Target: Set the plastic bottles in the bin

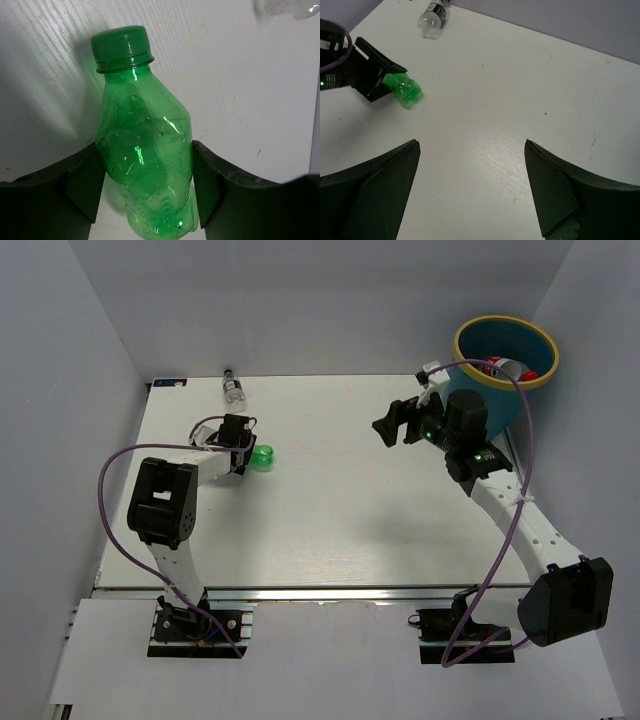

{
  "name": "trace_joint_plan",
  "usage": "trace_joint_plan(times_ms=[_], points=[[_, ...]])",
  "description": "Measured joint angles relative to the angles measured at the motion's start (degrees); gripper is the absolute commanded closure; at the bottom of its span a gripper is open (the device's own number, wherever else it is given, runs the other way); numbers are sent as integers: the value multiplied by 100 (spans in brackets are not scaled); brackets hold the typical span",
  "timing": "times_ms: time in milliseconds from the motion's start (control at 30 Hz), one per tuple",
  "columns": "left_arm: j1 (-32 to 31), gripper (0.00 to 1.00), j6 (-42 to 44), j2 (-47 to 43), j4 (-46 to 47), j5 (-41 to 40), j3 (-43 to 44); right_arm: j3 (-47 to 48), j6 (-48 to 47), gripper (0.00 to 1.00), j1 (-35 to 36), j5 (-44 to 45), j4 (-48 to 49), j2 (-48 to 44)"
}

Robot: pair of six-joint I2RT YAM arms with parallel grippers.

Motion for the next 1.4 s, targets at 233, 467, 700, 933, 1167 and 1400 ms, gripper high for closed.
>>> trace_joint_plan(times_ms=[233, 467, 700, 933, 1167, 1400], points=[[20, 64, 295, -2, 39, 35, 17, -994, 68, 11, 278, -153, 22, -343], [20, 71, 1128, -111, 131, 584, 17, -1220, 133, 11, 741, -485, 20, -339], [-72, 74, 1971, -774, 549, 1676, -251, -1331, 186, 11, 1119, -951, 350, -223], [-994, 74, 2184, -1574, 979, 2122, -752, -1305, 470, 11, 1502, -876, 929, 389], [-1790, 74, 2096, -2256, 1270, 2015, -1156, -927, 765, 11, 1845, -166, 1200, 1180], [-1915, 74, 2004, -2575, 1471, 1816, -1255, -667, 831, 11, 2100, 424, 1493, 1591]])
